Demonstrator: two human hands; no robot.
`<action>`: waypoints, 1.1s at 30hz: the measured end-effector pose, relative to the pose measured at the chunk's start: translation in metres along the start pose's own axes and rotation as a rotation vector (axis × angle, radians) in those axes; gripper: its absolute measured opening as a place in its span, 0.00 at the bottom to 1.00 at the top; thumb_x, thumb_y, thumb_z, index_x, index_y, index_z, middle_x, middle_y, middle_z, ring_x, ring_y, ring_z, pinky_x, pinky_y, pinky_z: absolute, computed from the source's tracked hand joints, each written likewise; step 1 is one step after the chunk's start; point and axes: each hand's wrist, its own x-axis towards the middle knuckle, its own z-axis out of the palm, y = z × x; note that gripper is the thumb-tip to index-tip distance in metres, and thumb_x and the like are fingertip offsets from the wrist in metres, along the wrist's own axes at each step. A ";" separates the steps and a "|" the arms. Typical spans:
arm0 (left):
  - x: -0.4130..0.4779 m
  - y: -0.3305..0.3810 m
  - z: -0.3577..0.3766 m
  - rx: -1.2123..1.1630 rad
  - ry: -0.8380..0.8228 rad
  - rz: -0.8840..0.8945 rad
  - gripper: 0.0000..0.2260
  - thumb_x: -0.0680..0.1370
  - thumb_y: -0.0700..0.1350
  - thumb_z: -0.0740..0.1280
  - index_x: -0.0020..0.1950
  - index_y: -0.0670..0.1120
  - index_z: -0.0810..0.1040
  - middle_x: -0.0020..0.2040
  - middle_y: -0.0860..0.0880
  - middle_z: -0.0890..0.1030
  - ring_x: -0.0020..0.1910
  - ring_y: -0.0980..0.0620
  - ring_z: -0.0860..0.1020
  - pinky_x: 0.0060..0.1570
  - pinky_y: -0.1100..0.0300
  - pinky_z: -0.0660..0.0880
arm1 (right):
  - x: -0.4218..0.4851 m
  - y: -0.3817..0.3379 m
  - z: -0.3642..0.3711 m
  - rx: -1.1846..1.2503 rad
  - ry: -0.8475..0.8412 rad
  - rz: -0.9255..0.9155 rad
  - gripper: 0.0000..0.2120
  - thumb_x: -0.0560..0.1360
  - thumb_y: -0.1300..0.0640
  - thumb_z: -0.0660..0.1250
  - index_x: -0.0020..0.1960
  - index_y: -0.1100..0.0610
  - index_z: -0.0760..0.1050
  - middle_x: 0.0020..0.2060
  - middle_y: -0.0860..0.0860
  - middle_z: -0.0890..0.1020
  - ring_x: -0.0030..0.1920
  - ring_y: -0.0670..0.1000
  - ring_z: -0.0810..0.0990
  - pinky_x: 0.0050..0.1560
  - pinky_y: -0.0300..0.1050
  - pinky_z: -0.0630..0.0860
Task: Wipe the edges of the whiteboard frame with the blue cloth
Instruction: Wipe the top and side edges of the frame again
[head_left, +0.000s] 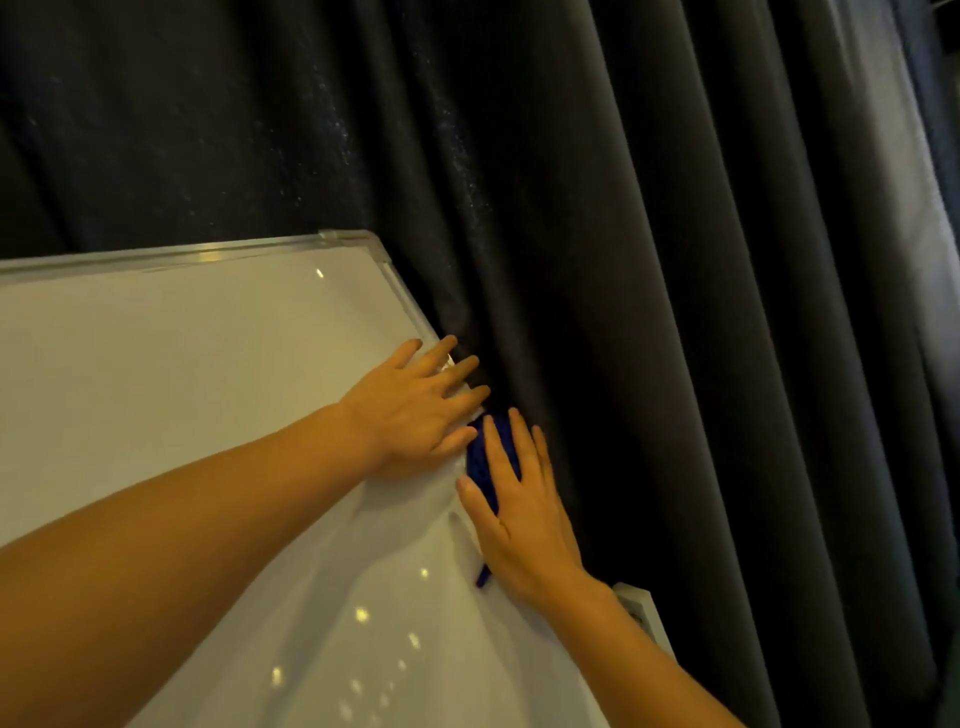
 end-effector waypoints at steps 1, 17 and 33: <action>-0.009 0.003 0.005 -0.005 -0.013 -0.015 0.29 0.80 0.62 0.43 0.79 0.53 0.51 0.80 0.45 0.52 0.78 0.41 0.47 0.74 0.43 0.47 | -0.012 0.007 0.001 0.015 0.009 -0.006 0.33 0.75 0.29 0.43 0.75 0.34 0.33 0.78 0.36 0.35 0.78 0.45 0.35 0.78 0.49 0.49; -0.144 0.194 -0.110 -0.990 -0.062 -0.387 0.26 0.80 0.61 0.50 0.76 0.52 0.60 0.79 0.51 0.56 0.78 0.45 0.43 0.75 0.43 0.39 | -0.149 -0.021 -0.109 0.670 0.391 0.669 0.22 0.83 0.58 0.59 0.75 0.45 0.65 0.65 0.50 0.73 0.59 0.50 0.76 0.61 0.52 0.76; -0.268 0.444 -0.166 -2.822 -0.122 -1.150 0.41 0.62 0.43 0.79 0.72 0.46 0.65 0.66 0.43 0.77 0.56 0.44 0.82 0.46 0.52 0.82 | -0.423 -0.033 -0.227 1.558 -0.101 1.054 0.21 0.78 0.54 0.65 0.68 0.63 0.75 0.67 0.64 0.76 0.66 0.65 0.76 0.62 0.62 0.76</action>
